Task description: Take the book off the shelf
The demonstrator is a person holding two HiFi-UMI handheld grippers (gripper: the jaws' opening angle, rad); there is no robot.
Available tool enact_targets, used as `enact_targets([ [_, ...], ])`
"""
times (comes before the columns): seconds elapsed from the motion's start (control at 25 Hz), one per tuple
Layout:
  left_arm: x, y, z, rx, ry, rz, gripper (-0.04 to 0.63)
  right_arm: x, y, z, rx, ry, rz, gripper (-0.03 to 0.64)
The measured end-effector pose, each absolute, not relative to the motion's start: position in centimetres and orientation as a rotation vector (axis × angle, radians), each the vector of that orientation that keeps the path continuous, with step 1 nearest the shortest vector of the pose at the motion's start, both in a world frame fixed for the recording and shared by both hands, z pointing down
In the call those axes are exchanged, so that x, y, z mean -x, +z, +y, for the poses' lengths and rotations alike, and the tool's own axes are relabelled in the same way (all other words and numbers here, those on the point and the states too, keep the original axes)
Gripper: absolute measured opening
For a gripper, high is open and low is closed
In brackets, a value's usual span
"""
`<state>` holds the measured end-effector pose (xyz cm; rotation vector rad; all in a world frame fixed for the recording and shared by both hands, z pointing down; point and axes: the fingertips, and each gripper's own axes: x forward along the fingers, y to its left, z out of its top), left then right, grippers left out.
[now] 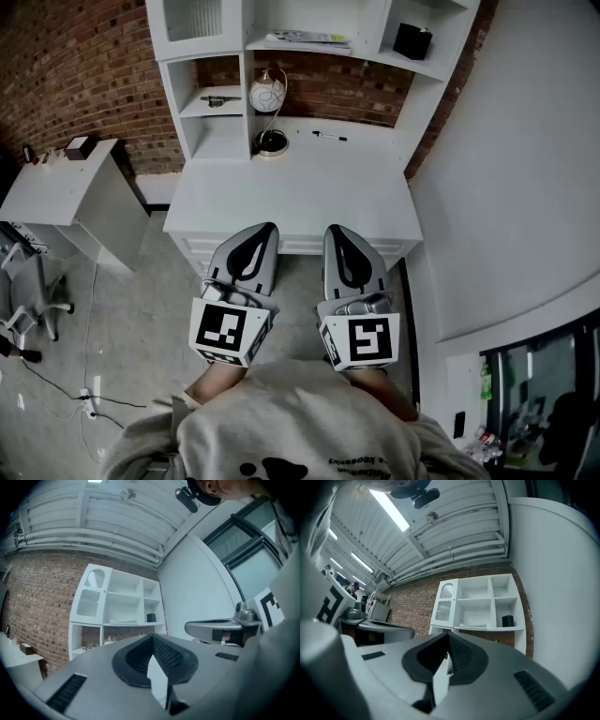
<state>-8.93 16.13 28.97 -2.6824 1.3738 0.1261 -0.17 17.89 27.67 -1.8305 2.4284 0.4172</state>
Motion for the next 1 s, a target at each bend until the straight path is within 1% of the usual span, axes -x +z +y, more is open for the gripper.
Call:
enact_targets([
  [0.44, 10.1, 29.8, 16.3, 2.703, 0.116, 1.354, 0.009, 1.5, 28.3, 18.0, 1.855, 0.410, 2.437, 0.018],
  [0.76, 9.7, 30.4, 15.8, 2.723, 0.113, 1.337, 0.009, 0.5, 28.8, 17.8, 1.821, 0.321, 2.401, 0.020],
  [1.0, 9.5, 30.8, 14.3, 2.725, 0.110, 1.322, 0.009, 0.5, 29.1, 16.2, 1.826, 0.341, 2.396, 0.020],
])
